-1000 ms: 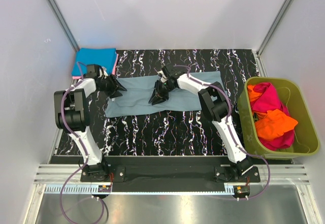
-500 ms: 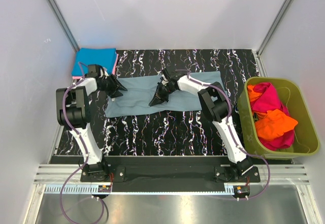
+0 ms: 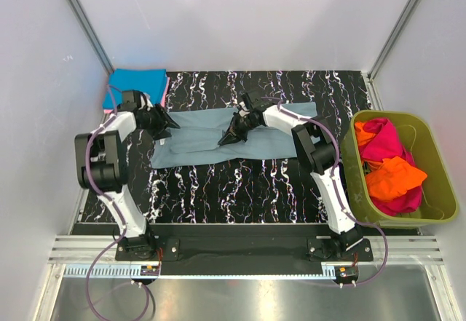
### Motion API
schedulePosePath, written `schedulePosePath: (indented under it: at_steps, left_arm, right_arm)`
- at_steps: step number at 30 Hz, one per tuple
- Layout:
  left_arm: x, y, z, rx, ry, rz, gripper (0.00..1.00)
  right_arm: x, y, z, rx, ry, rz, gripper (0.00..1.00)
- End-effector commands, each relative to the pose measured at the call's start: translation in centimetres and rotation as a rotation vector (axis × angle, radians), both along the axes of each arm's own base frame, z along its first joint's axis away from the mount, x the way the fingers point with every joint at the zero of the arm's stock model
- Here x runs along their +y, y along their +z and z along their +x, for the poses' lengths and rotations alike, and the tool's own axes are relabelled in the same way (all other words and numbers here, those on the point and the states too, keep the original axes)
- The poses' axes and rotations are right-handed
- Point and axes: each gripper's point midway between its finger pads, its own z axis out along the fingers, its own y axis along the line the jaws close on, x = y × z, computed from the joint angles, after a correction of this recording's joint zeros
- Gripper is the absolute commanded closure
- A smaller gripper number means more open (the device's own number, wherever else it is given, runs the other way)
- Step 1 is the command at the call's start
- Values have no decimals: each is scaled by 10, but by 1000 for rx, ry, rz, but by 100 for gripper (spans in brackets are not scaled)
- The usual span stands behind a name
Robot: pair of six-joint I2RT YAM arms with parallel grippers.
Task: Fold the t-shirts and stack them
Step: Fold the tshirt
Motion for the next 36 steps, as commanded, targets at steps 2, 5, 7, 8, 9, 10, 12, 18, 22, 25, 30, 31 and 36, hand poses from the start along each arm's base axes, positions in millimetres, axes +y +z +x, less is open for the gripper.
schedulePosePath:
  at_steps: [2, 5, 7, 8, 9, 10, 12, 18, 22, 25, 30, 31, 36]
  left_arm:
    - [13, 49, -17, -118, 30, 111, 43]
    - [7, 42, -35, -89, 13, 83, 37]
    - [5, 36, -40, -67, 7, 75, 34]
    - [4, 30, -45, -48, 5, 72, 33]
    - [5, 28, -45, -43, 11, 78, 33]
    - [7, 26, -47, -34, 20, 86, 33]
    - [11, 24, -47, -33, 35, 111, 33]
    - [11, 14, -43, -15, 24, 108, 37]
    - [7, 4, -43, -4, 14, 83, 37]
    - [5, -1, -45, 5, 8, 72, 36]
    - [-4, -7, -43, 3, -20, 19, 35]
    - [-4, -7, -43, 5, -19, 14, 36]
    - [-8, 0, -46, 4, -14, -14, 49]
  right_arm:
    - [10, 32, 5, -77, 41, 76, 99]
    - [9, 30, 5, -73, 48, 82, 99]
    - [9, 28, 4, -72, 52, 82, 99]
    - [9, 29, 4, -76, 54, 86, 99]
    - [9, 27, 3, -71, 57, 82, 99]
    - [8, 27, 3, -71, 58, 83, 99]
    - [8, 26, 2, -70, 60, 84, 99]
    - [5, 23, 0, -66, 61, 84, 100]
    - [4, 19, -1, -57, 60, 82, 100]
    - [5, 19, 0, -56, 59, 88, 100]
    - [6, 18, 1, -57, 55, 92, 100]
    - [6, 17, 2, -53, 52, 91, 100]
    - [7, 18, 3, -59, 51, 94, 100]
